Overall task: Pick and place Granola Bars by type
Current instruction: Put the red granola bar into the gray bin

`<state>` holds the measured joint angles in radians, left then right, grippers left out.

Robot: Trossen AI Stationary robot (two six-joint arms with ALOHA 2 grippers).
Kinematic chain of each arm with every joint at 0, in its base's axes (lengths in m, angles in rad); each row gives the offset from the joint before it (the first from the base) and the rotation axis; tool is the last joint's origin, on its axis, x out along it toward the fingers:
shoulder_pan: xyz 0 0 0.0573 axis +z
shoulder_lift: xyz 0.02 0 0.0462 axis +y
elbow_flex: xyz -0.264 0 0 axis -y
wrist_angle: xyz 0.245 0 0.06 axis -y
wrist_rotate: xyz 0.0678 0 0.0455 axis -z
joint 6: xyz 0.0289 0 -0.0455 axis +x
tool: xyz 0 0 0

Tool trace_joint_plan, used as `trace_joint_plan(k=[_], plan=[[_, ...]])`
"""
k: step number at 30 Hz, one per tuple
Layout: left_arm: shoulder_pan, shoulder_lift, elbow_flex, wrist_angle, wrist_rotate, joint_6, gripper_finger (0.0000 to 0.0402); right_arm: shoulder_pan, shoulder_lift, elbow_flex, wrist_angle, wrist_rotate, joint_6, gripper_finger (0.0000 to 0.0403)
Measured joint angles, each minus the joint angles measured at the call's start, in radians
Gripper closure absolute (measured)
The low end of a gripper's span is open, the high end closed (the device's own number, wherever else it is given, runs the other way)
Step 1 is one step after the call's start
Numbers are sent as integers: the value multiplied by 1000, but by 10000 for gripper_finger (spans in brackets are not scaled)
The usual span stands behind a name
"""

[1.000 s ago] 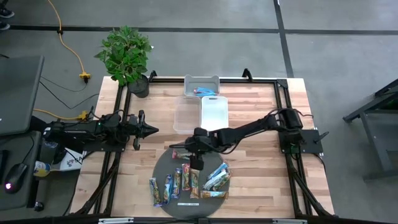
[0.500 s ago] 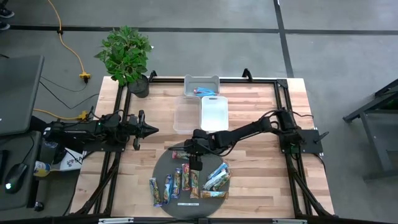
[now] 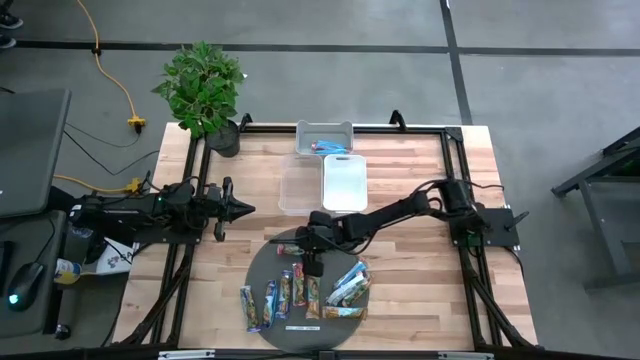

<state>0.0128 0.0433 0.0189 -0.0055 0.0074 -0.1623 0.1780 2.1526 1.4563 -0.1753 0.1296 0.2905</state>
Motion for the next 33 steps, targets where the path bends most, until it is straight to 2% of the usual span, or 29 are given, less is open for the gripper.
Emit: trace_joint_plan(k=[15, 21, 33], plan=[[0, 0, 0, -1, 0, 0, 401, 10, 40, 0, 9, -8, 23, 144], [0, 0, 0, -2, 0, 0, 401, 20, 44, 0, 7, 32, 21, 145], [0, 0, 0, -2, 0, 0, 401, 29, 45, 0, -12, 52, -4, 221]])
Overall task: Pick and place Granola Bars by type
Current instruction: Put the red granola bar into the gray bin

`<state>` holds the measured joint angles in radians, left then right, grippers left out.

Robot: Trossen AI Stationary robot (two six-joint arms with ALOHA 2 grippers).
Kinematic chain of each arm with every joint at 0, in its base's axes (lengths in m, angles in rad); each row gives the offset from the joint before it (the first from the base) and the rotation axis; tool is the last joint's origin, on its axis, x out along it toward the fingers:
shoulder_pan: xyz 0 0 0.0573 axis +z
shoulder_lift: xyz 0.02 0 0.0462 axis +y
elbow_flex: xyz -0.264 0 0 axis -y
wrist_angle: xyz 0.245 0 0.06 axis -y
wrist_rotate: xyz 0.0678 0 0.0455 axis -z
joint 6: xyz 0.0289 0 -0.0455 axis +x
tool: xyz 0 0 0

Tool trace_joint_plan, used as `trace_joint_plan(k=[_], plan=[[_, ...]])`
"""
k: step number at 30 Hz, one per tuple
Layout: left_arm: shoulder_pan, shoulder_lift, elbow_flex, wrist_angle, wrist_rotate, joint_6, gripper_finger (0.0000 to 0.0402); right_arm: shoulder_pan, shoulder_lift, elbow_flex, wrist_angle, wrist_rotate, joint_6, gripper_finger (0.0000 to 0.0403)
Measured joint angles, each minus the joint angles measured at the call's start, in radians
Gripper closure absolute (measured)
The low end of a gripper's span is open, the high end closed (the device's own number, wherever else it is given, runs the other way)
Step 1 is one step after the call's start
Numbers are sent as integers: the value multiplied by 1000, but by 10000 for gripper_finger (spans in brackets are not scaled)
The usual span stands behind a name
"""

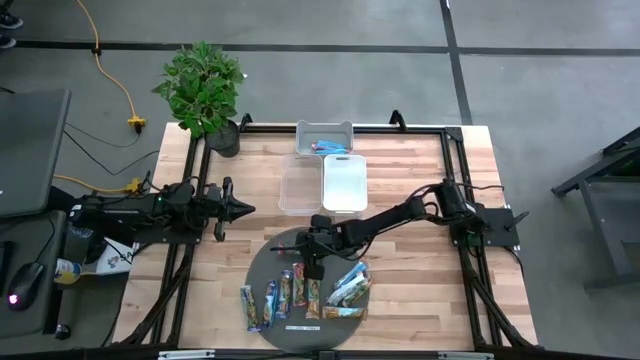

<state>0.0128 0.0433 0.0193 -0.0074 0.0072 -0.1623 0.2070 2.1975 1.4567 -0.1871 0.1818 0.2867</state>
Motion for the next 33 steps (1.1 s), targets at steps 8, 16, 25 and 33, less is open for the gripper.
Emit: trace_joint_plan(k=[8, 16, 25, 33], plan=[[0, 0, 0, 0, 0, 0, 401, 1, 0, 0, -1, 0, 0, 261], [0, 0, 0, 0, 0, 0, 401, 1, 2, 0, 26, -6, 0, 278], [0, 0, 0, 0, 0, 0, 401, 2, 4, 34, 24, -8, -22, 295], [0, 0, 0, 0, 0, 0, 401, -4, 4, 83, 24, -15, -50, 307]])
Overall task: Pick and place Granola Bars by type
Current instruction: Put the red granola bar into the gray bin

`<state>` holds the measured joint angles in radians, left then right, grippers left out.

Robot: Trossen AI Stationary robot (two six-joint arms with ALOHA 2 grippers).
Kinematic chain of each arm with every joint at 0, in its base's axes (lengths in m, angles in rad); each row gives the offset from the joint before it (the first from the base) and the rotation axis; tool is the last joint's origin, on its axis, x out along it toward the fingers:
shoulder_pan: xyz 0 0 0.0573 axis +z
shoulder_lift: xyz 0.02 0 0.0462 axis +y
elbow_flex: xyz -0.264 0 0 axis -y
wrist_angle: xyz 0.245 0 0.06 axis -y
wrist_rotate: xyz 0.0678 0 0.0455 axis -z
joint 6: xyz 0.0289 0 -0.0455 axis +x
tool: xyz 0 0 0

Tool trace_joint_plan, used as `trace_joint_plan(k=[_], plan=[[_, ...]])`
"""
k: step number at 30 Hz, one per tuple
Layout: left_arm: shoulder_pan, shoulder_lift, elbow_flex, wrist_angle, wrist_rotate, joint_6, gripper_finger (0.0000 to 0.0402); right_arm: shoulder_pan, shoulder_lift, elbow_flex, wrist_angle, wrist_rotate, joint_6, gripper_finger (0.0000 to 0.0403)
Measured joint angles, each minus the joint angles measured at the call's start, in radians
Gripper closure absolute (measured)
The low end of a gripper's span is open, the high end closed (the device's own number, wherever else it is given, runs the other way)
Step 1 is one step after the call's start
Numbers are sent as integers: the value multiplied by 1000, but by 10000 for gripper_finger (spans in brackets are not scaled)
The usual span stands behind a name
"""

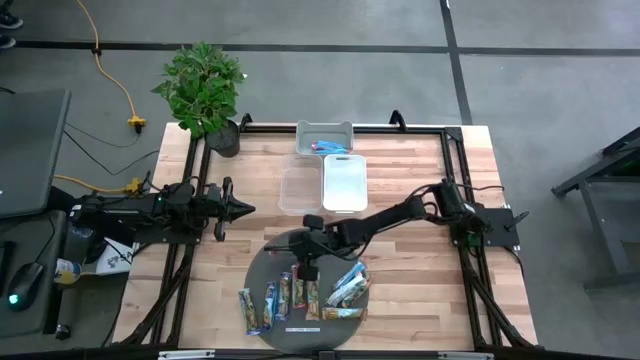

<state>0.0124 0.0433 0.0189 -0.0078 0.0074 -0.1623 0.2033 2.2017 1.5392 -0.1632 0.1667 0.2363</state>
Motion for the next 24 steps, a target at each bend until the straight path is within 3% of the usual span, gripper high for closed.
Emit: trace_joint_plan(k=[9, 24], plan=[[0, 0, 0, 0, 0, 0, 401, 0, 0, 139, -73, -43, -61, 307], [0, 0, 0, 1, 0, 0, 401, -1, -2, 615, -620, -70, -80, 307]])
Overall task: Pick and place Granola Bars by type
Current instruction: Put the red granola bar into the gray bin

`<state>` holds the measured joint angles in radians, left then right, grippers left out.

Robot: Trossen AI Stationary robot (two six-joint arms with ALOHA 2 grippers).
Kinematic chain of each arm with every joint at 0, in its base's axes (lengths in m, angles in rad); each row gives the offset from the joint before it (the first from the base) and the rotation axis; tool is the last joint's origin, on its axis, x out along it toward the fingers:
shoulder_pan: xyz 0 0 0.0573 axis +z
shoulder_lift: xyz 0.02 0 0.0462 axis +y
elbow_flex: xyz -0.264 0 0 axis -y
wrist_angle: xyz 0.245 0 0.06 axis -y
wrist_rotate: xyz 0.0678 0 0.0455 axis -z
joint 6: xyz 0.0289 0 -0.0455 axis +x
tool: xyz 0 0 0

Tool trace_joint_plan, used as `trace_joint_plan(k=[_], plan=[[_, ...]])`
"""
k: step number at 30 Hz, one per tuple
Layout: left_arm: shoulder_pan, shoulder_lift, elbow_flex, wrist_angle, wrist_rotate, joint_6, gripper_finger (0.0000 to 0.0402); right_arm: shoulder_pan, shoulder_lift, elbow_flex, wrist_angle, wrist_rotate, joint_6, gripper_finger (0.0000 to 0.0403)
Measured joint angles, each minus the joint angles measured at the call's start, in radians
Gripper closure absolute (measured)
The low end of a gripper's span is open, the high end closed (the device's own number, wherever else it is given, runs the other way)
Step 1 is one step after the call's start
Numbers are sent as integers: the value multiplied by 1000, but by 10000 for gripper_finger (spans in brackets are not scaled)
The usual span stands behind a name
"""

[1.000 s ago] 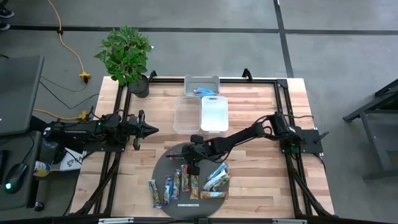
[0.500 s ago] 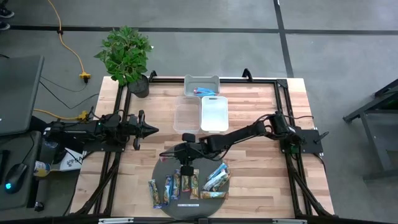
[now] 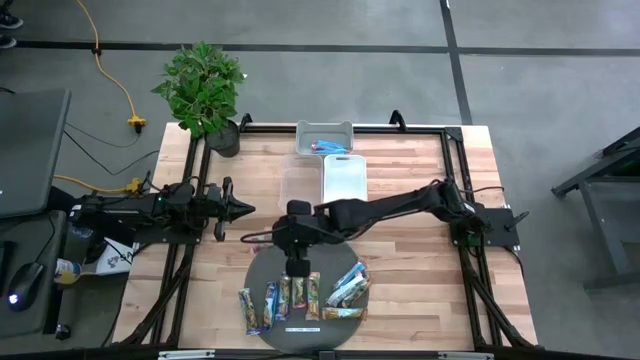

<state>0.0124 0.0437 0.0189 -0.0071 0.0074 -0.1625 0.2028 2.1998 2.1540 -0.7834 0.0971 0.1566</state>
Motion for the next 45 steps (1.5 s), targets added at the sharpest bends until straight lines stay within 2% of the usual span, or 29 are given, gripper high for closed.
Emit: trace_joint_plan(k=[7, 11, 19, 23, 37, 45], plan=[[0, 0, 0, 0, 0, 0, 401, 0, -1, 203, -219, 25, -1, 307], [0, 0, 0, 0, 0, 0, 401, -3, -60, 161, -216, 32, 5, 307], [0, 0, 0, 2, 0, 0, 401, -26, -111, 162, -370, 121, 44, 307], [0, 0, 0, 2, 0, 0, 401, -47, -126, 162, -410, 130, 44, 307], [0, 0, 0, 2, 0, 0, 401, -117, -135, 162, -400, 126, 18, 307], [0, 0, 0, 3, 0, 0, 401, -164, -218, 162, -344, 44, 16, 307]])
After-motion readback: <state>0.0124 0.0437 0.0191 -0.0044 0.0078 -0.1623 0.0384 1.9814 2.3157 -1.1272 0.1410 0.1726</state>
